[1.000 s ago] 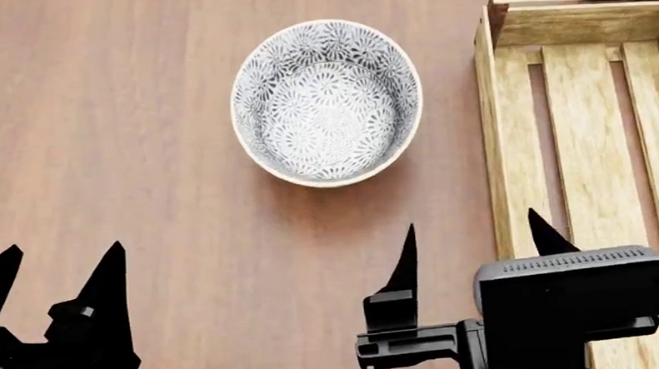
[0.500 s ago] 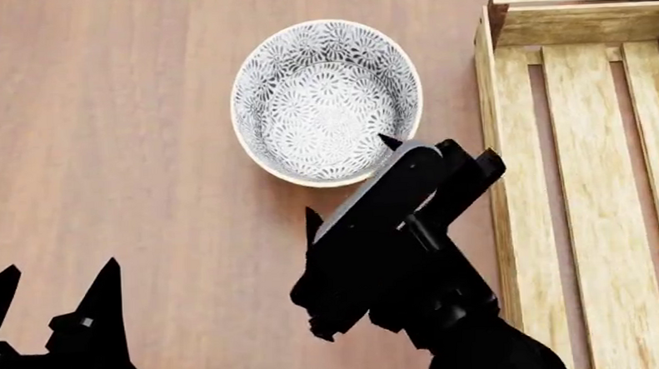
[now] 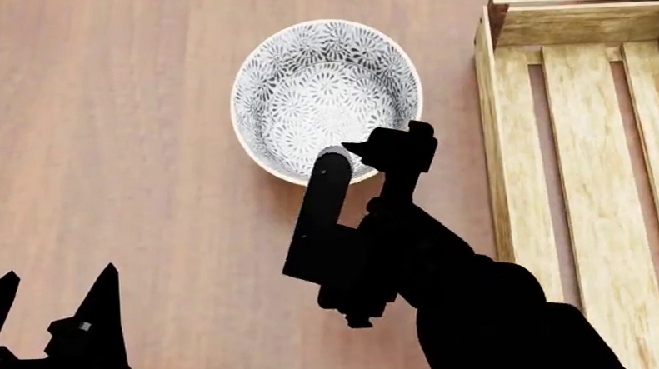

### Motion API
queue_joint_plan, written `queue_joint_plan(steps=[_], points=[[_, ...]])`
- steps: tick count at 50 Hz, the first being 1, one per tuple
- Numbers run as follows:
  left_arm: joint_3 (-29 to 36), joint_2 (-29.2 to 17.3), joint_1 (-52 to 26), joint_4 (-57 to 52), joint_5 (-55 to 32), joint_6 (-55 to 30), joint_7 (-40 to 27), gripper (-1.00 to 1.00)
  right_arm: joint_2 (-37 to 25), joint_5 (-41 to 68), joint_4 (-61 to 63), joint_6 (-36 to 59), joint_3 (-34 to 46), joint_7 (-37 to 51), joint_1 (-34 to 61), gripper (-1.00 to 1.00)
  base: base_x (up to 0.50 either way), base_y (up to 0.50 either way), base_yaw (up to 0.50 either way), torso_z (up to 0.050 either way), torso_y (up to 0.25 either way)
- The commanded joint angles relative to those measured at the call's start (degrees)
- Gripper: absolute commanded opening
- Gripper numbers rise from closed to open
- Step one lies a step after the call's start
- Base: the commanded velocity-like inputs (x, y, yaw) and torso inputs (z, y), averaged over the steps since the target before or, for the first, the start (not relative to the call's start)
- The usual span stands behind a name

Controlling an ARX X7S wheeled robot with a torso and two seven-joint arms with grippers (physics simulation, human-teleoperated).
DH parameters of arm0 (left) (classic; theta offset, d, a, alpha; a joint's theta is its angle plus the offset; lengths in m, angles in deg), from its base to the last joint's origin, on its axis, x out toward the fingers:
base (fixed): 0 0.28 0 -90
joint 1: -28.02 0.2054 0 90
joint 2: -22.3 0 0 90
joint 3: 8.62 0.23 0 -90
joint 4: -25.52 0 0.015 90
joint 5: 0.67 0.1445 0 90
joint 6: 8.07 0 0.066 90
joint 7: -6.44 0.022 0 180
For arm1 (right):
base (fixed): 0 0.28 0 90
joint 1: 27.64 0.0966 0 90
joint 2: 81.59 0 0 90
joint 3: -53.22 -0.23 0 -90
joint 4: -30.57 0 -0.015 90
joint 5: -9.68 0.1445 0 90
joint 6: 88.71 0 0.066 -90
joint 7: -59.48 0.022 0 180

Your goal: Pick up the bowl on the left and put it in the tray.

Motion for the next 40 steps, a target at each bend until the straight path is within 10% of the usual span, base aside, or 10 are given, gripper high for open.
queue_joint_plan(steps=[1, 29, 30, 40], points=[[0.2, -0.2, -0.1, 0.3, -0.1, 0.2, -0.2, 1.00, 1.1, -4.1, -10.2, -8.6, 5.8, -1.2, 2.9, 1.00, 0.00, 0.00, 0.00, 0.000, 0.000], [0.4, -0.7, 0.3, 0.6, -0.6, 1.1, -0.4, 1.00, 10.6, -6.3, -41.0, -24.5, 8.3, 6.9, 9.3, 1.00, 0.00, 0.00, 0.00, 0.000, 0.000], [0.3, -0.8, 0.2, 0.5, -0.8, 0.9, -0.6, 1.00, 10.6, -6.4, -40.8, -24.6, 8.2, 7.7, 9.2, -1.00, 0.00, 0.00, 0.00, 0.000, 0.000], [0.4, -1.0, 0.4, 0.3, -0.9, 1.2, -0.8, 1.00, 8.5, -6.4, -33.9, -21.8, 7.5, 7.4, 8.0, -1.00, 0.00, 0.00, 0.00, 0.000, 0.000]])
